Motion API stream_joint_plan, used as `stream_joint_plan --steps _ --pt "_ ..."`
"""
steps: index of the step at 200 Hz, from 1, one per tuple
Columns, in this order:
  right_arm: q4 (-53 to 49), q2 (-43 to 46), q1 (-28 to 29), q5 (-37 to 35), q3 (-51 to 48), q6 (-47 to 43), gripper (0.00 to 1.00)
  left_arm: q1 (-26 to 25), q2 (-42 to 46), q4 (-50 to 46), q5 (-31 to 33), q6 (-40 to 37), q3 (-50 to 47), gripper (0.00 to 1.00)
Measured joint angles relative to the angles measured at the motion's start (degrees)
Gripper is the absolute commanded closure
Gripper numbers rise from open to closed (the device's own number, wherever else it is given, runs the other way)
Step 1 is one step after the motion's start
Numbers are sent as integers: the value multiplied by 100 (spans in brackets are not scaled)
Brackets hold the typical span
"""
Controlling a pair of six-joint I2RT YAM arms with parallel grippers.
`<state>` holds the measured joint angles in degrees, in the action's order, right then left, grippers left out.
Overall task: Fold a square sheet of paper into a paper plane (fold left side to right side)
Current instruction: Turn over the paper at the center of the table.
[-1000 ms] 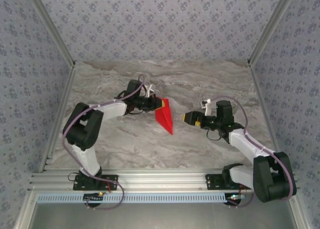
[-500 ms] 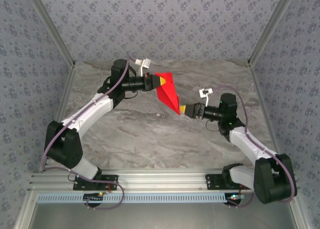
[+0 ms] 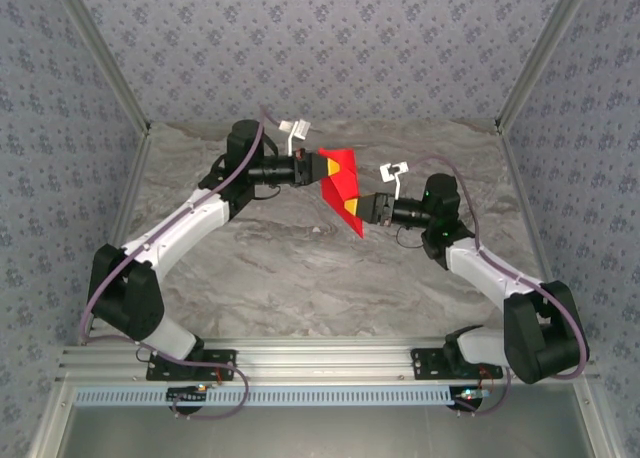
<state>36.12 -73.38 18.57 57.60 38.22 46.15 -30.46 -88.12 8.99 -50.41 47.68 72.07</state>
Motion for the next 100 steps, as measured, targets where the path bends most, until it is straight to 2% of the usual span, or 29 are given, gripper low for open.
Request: stream_joint_plan --steps 16,37,46,74,100 --pt "-96 26 0 -42 9 -24 75 2 0 -26 7 -22 0 85" --pt "-520 223 2 -173 33 -203 82 2 13 -247 68 -199 0 53" --pt "-848 356 2 -264 72 -382 85 9 37 -461 155 -337 0 45" --pt "-2439 782 85 -850 479 -1325 89 133 350 -1346 737 -925 -39 33" --pt "-4129 951 481 -2046 1060 -2310 90 363 1058 -2024 1705 -1349 -302 30"
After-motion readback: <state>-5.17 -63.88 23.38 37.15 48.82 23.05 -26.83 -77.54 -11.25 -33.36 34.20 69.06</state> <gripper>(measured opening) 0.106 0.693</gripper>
